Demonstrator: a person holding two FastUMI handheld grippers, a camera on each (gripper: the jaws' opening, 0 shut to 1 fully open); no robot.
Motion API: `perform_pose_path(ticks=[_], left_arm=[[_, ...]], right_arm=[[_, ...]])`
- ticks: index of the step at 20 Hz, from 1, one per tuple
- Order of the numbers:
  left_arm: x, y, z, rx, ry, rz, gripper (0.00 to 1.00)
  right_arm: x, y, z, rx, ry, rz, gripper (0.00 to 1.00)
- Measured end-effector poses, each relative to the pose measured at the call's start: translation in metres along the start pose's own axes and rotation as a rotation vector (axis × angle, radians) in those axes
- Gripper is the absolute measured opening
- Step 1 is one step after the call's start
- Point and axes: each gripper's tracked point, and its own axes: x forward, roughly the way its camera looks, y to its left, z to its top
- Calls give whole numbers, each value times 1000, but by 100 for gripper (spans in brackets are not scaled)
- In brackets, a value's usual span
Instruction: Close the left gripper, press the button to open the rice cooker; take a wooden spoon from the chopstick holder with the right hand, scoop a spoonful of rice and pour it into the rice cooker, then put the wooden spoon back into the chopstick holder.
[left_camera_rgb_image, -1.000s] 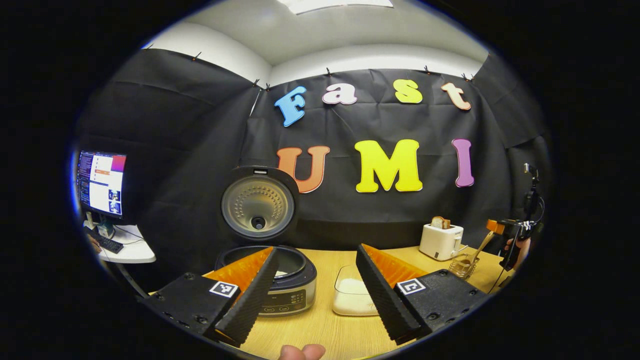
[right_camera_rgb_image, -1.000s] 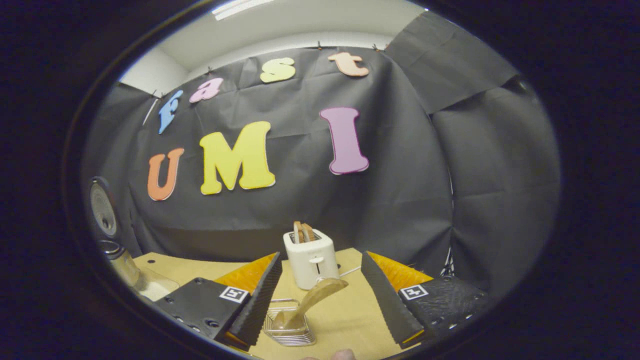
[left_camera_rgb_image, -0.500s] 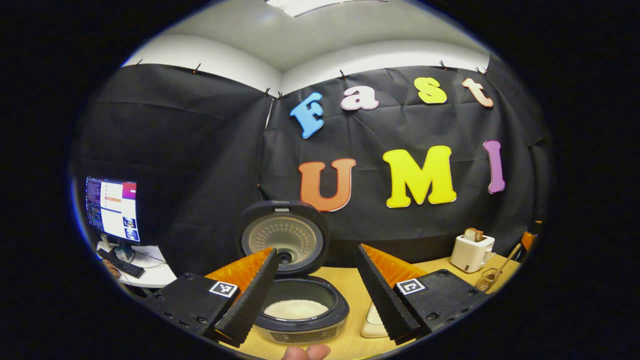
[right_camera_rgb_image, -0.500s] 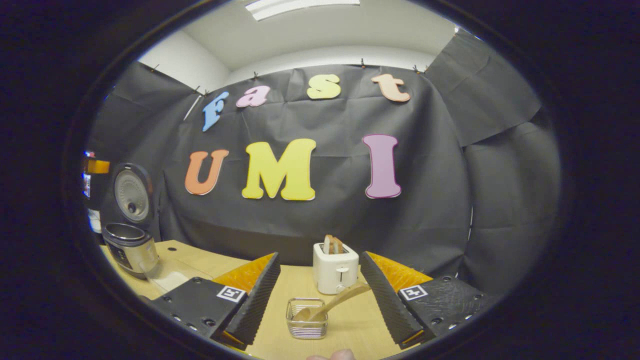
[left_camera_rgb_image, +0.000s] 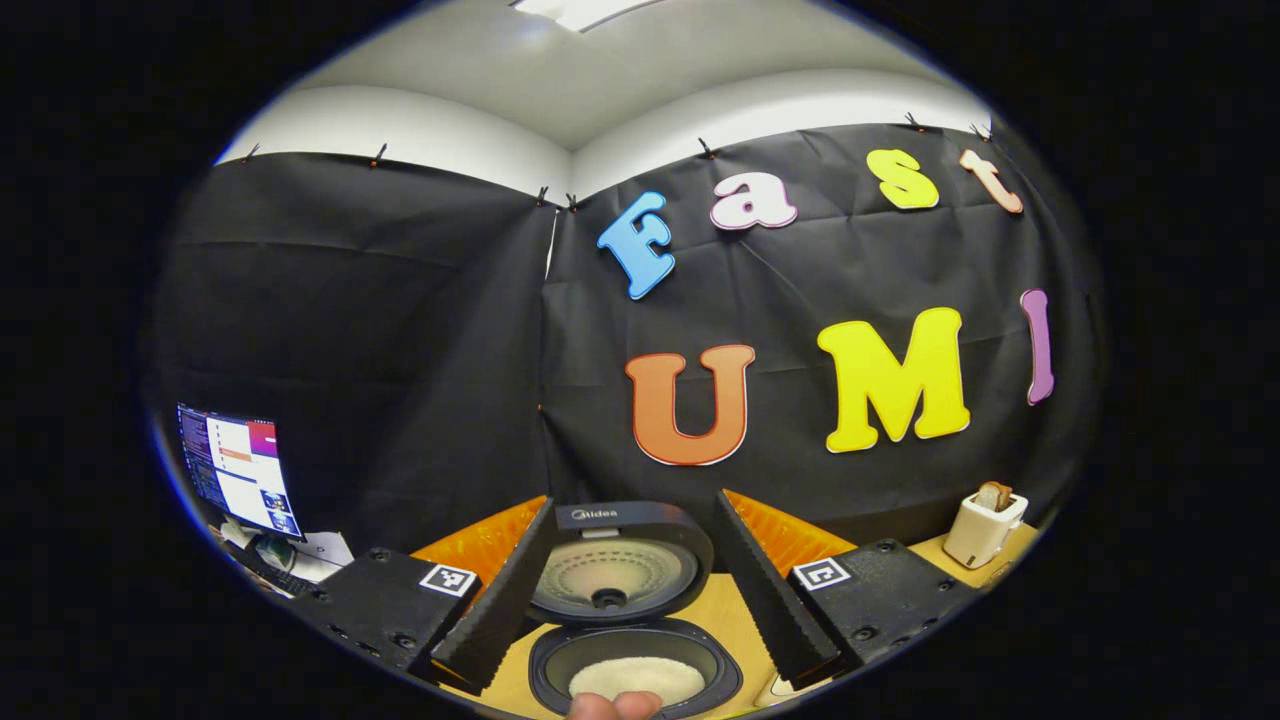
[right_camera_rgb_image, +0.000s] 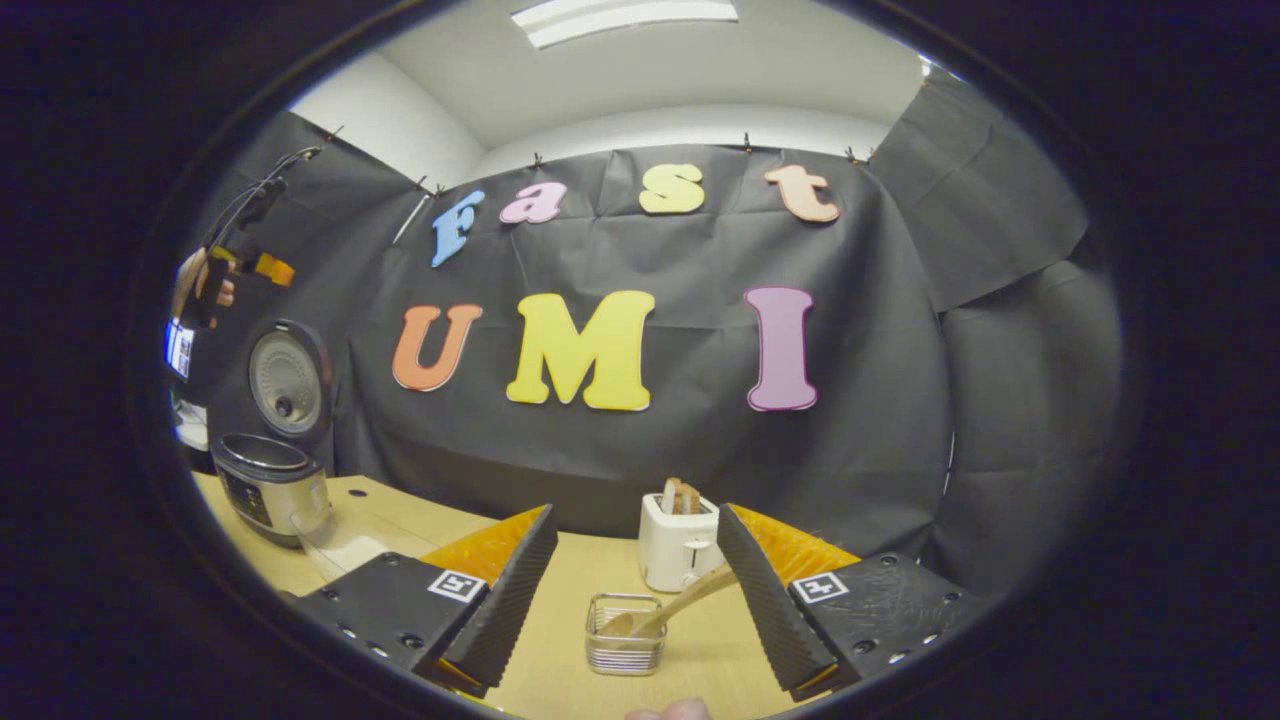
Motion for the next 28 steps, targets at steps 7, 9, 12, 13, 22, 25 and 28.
perform_pose_path(ticks=[7,9,12,13,22,25,28], left_arm=[[55,11,1,23,119,9,98],[71,13,-6,8,159,13,98],[94,21,-21,-14,215,31,98],[100,19,-28,-23,235,25,98],[116,19,-60,-47,326,15,95],[100,16,-62,-54,325,3,99],[75,10,-68,-49,304,-5,99]], right_arm=[[-2,9,-12,17,6,34,95],[-1,11,-21,41,28,42,95],[0,3,-31,55,52,24,95],[-1,0,-32,62,54,17,94],[1,-5,-44,89,74,5,96],[0,1,-49,91,85,19,97],[-2,8,-49,80,83,38,95]])
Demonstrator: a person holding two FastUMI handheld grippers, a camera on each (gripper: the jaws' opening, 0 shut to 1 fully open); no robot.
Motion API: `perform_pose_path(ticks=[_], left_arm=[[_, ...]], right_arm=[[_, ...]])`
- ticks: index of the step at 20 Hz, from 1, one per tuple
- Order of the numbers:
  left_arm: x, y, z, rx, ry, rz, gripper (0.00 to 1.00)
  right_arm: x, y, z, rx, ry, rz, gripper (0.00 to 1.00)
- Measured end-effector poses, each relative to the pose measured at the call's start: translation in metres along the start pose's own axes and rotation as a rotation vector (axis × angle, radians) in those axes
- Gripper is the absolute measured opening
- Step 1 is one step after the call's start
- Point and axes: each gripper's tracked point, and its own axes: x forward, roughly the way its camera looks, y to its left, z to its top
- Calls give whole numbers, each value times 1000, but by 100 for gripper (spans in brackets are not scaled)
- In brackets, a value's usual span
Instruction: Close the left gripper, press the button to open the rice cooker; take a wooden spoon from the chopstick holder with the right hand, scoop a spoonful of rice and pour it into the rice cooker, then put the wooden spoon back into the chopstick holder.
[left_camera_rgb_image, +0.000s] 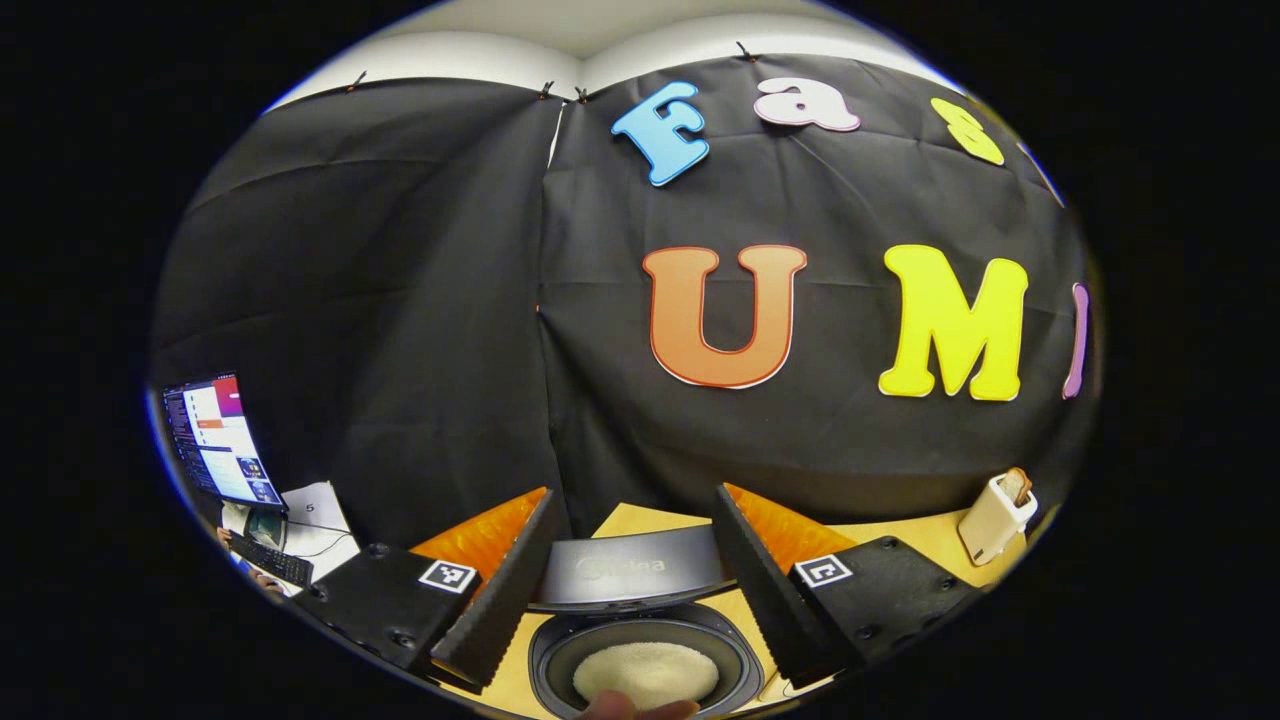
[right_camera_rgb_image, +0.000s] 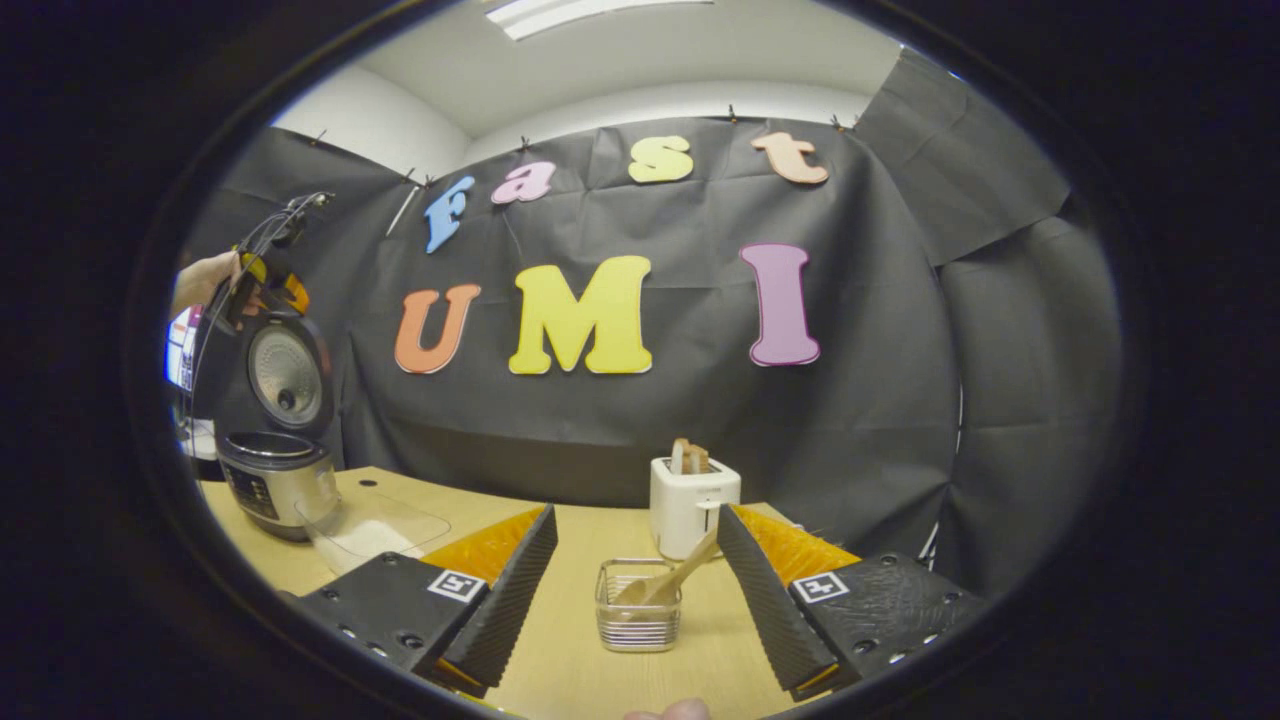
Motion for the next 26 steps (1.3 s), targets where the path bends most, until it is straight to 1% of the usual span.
perform_pose_path(ticks=[1,5,6,10,12,14,15,16,18,20,24,25,26], left_arm=[[-9,-2,-7,-5,-6,0,99],[-46,-13,-39,-13,4,-8,99],[-53,-14,-47,-19,5,-7,98],[-80,-22,-83,-68,11,-16,97],[-89,-27,-103,-65,20,-30,97],[-97,-29,-119,-60,19,-41,97],[-99,-29,-129,-62,23,-47,97],[-102,-30,-138,-72,27,-51,97],[-105,-32,-153,-85,39,-55,97],[-108,-34,-166,-93,41,-53,97],[-108,-36,-197,-106,91,-44,97],[-107,-37,-201,-107,100,-47,96],[-105,-37,-204,-108,105,-46,96]], right_arm=[[-2,3,2,1,-5,8,97],[-9,11,8,-1,-23,28,97],[-10,12,9,1,-28,30,95],[-15,18,12,5,-48,41,95],[-17,22,10,5,-46,50,95],[-20,25,11,16,-52,61,95],[-21,24,14,18,-60,60,97],[-21,23,14,17,-69,59,95],[-23,23,17,22,-81,59,95],[-24,27,13,29,-71,70,95],[-23,36,-2,31,-29,97,95],[-22,36,-3,35,-25,96,97],[-24,36,-4,38,-21,96,95]])
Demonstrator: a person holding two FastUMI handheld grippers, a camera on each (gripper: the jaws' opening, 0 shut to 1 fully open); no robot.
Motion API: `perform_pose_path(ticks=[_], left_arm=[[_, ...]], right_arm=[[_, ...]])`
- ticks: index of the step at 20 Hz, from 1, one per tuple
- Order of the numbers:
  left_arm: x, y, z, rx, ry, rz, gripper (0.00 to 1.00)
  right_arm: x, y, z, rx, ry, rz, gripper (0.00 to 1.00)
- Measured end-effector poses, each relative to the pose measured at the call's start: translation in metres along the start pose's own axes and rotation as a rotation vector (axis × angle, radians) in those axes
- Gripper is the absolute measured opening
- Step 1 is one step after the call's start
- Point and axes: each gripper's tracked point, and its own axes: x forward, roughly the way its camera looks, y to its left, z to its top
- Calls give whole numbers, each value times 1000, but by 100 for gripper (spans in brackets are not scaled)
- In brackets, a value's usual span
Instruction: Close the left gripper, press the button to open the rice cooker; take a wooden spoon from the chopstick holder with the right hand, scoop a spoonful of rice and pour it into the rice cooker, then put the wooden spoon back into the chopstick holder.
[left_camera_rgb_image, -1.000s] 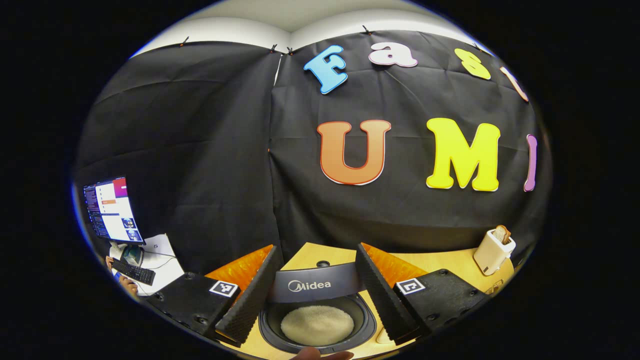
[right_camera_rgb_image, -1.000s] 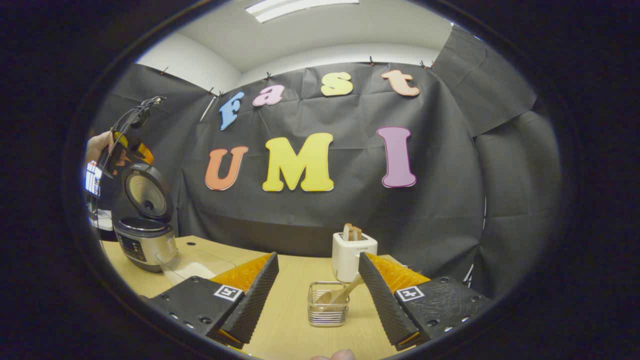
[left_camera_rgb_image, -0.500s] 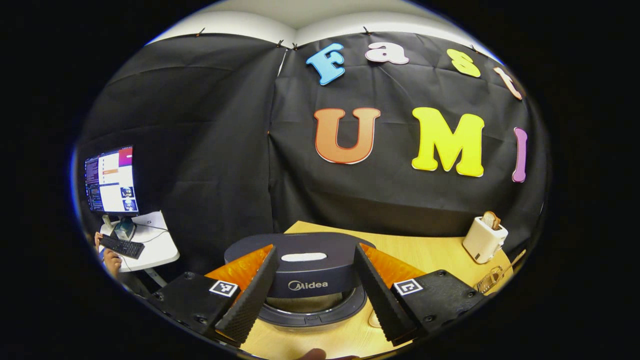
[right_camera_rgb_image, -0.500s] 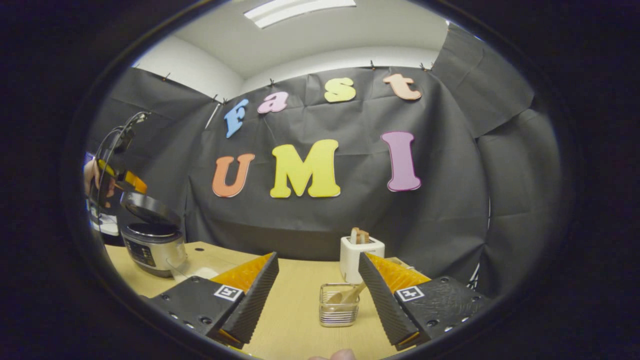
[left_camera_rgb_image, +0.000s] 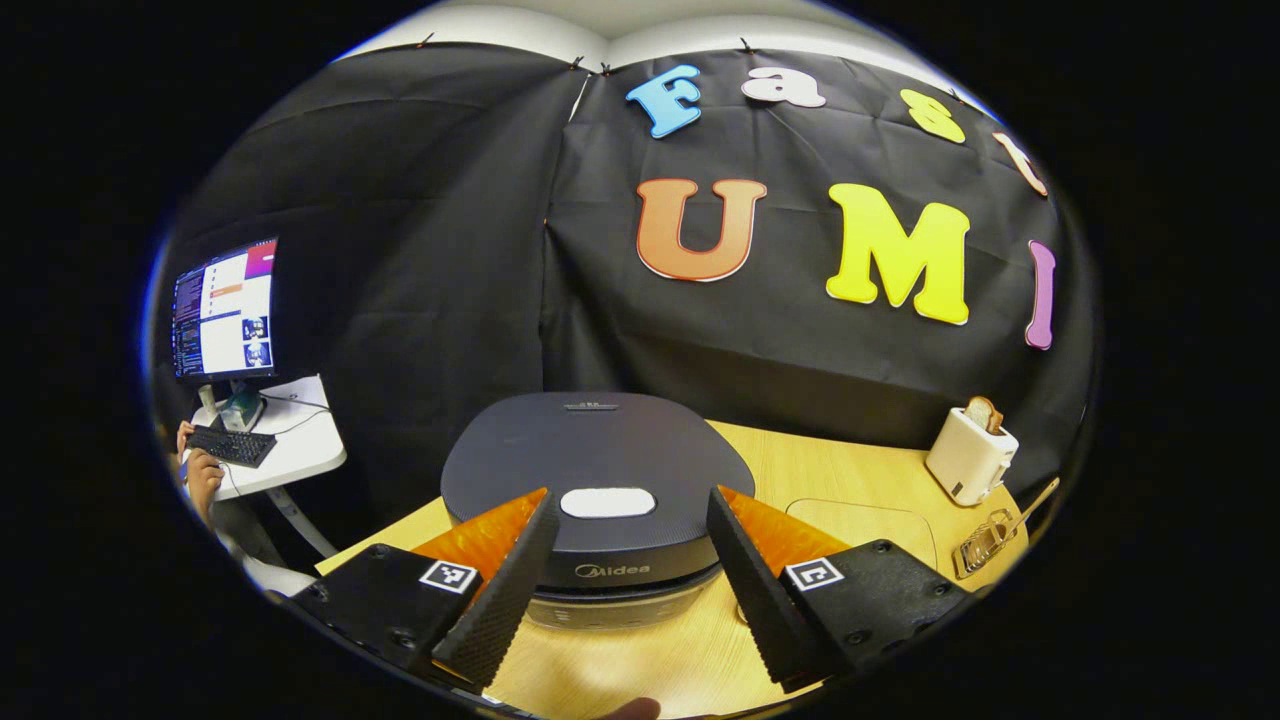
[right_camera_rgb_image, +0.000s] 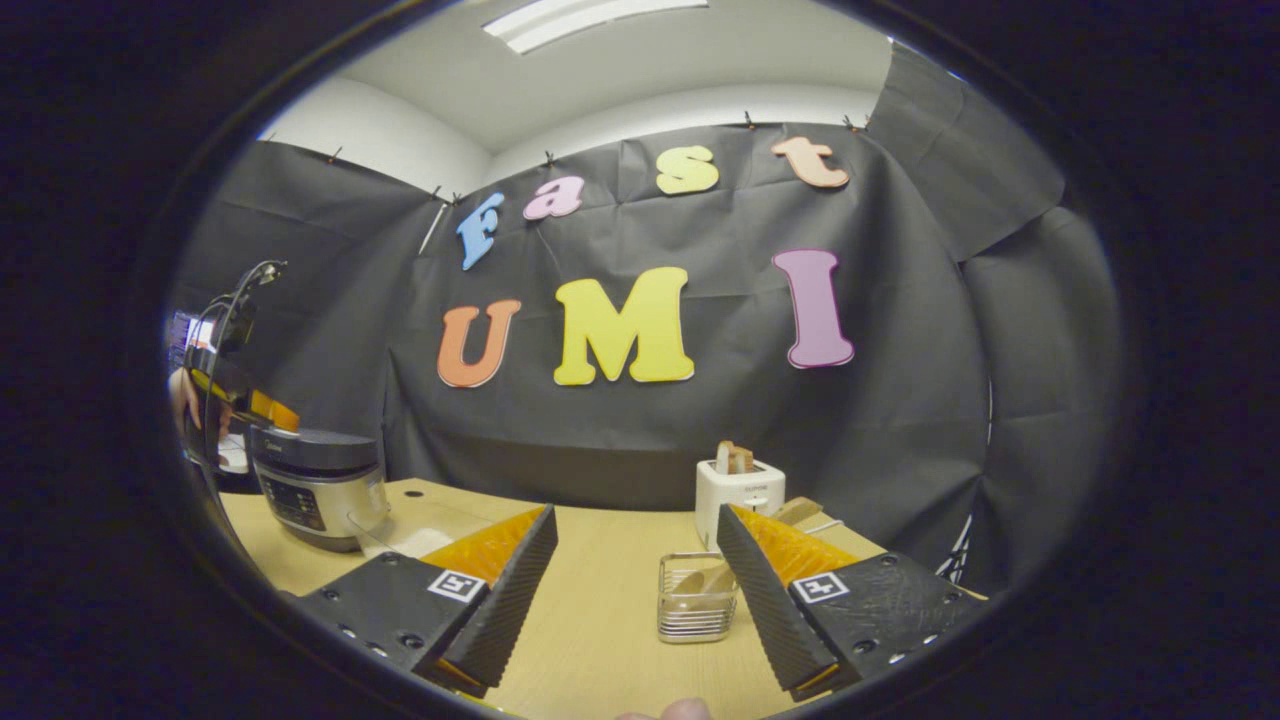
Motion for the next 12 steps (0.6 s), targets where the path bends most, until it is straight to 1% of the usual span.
perform_pose_path(ticks=[1,5,6,8,9,12], left_arm=[[2,2,-4,-3,10,1,95],[5,5,-2,7,-24,6,89],[6,4,-2,22,-35,8,89],[6,3,-5,104,-56,17,89],[6,4,-3,134,-89,18,89],[7,7,-7,105,-111,9,88]], right_arm=[[-1,0,0,2,3,1,95],[1,-3,-6,13,12,-9,96],[1,-2,-8,18,17,-9,96],[3,0,-13,25,29,-5,96],[4,1,-15,27,35,-3,95],[9,7,-21,35,50,8,95]])
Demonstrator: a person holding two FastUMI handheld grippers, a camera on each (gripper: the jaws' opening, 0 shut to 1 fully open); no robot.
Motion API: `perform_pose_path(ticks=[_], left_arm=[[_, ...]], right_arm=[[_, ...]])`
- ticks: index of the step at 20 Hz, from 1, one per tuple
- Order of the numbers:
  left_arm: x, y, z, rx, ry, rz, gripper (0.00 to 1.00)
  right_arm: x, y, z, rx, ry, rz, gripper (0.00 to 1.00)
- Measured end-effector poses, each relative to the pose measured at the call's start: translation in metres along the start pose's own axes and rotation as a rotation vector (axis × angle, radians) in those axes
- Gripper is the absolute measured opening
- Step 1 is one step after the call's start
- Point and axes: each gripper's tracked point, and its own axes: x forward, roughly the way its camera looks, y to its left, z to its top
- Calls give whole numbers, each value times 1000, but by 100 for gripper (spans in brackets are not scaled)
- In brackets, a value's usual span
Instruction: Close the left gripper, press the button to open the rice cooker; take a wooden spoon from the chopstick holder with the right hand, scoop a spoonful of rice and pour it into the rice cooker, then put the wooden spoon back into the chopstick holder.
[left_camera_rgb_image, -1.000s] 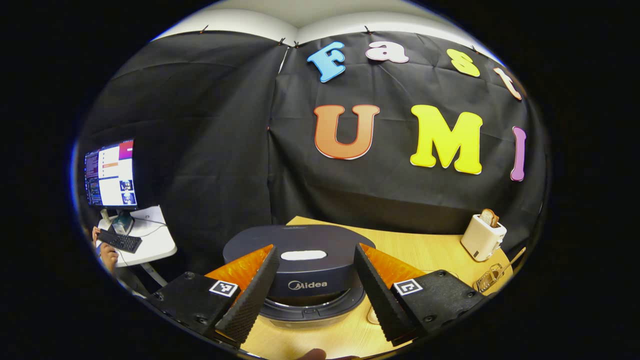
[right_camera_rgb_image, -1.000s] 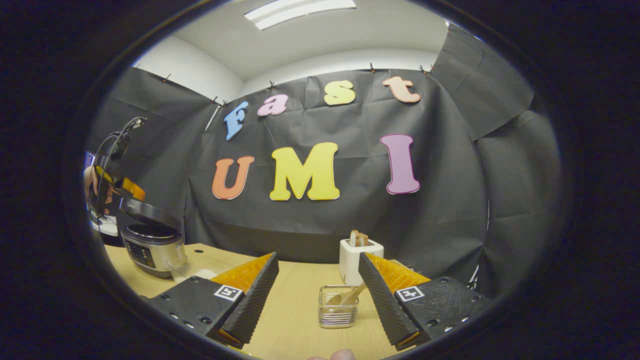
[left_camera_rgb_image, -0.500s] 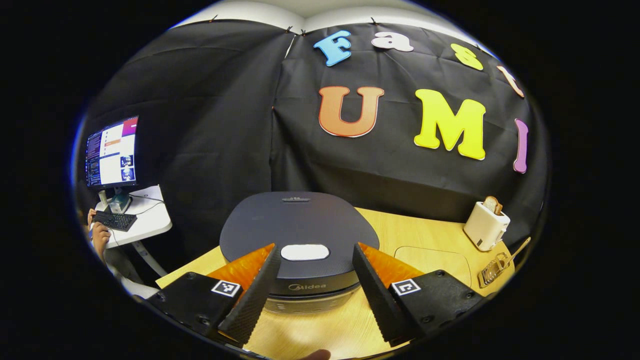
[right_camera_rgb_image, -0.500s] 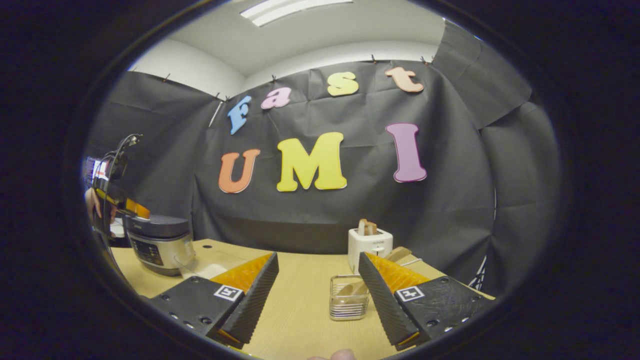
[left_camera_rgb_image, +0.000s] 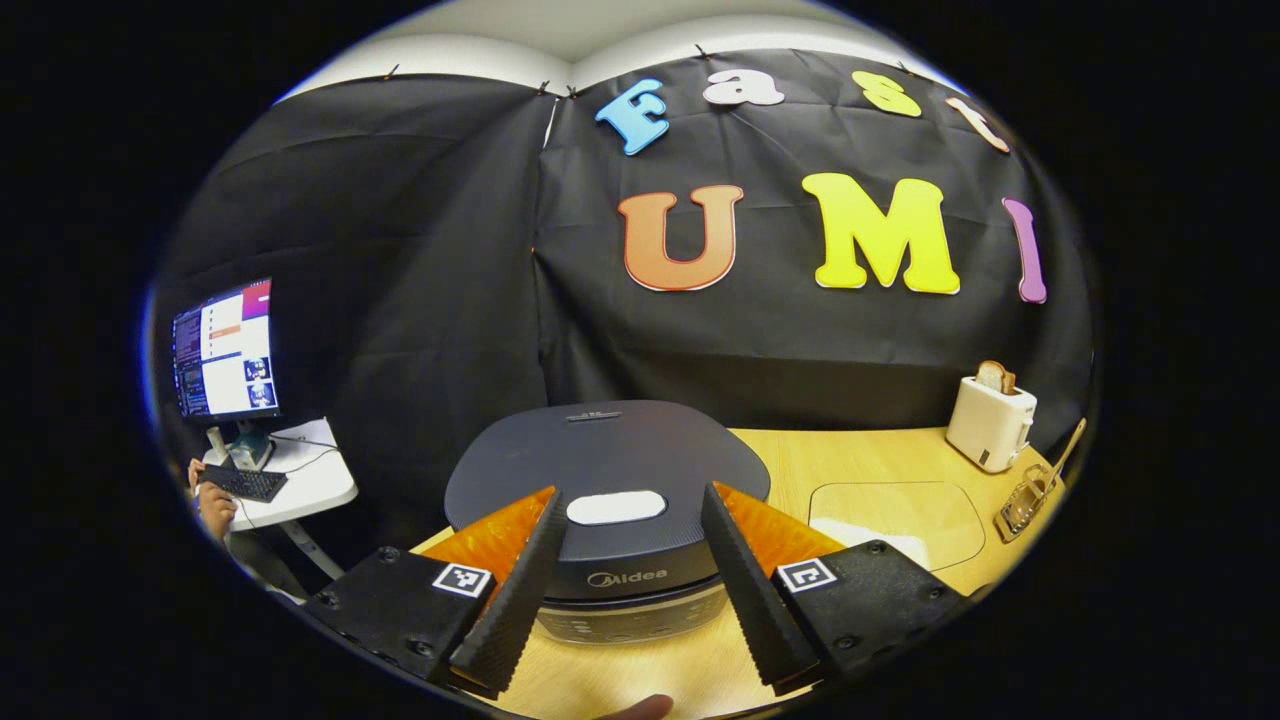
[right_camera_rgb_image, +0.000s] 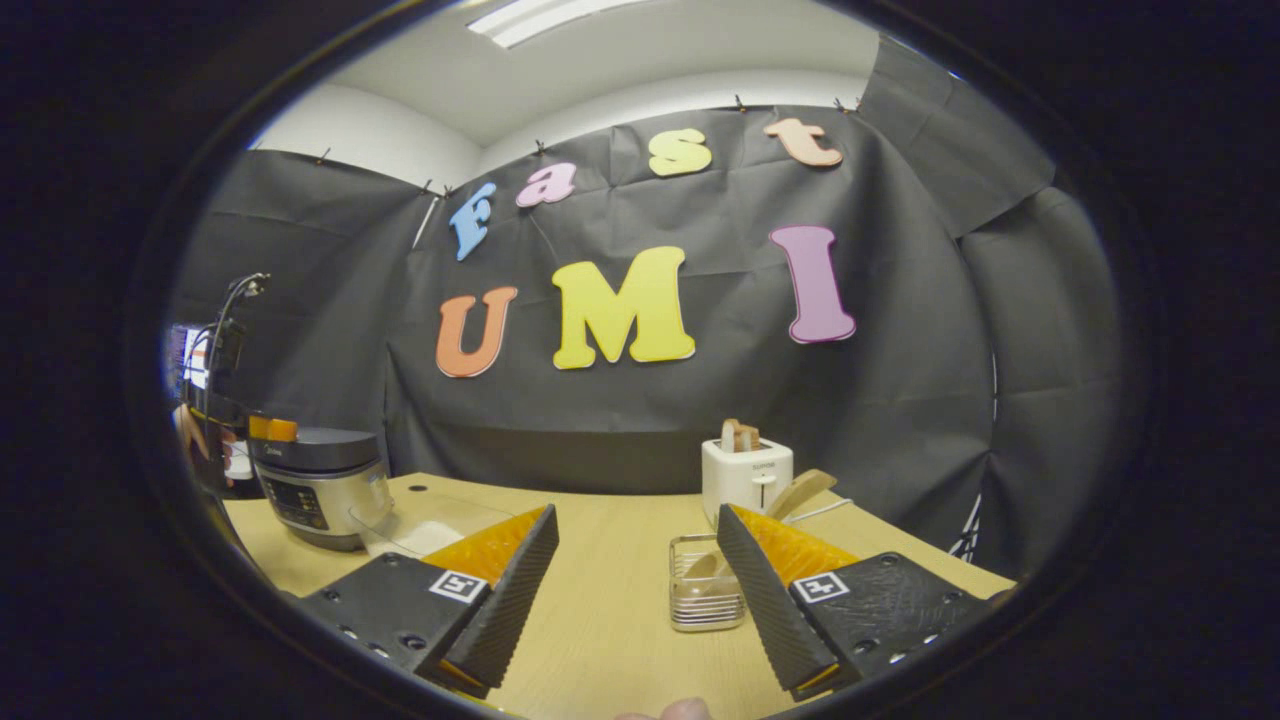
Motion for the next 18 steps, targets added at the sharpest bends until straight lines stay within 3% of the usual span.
perform_pose_path(ticks=[4,10,18], left_arm=[[1,-3,-10,-7,50,-19,87],[0,-2,-8,-15,-2,-25,87],[0,-1,-6,23,-1,-25,87]], right_arm=[[7,8,-6,11,15,13,95],[14,21,-21,13,57,44,97],[11,22,-12,-4,46,23,97]])
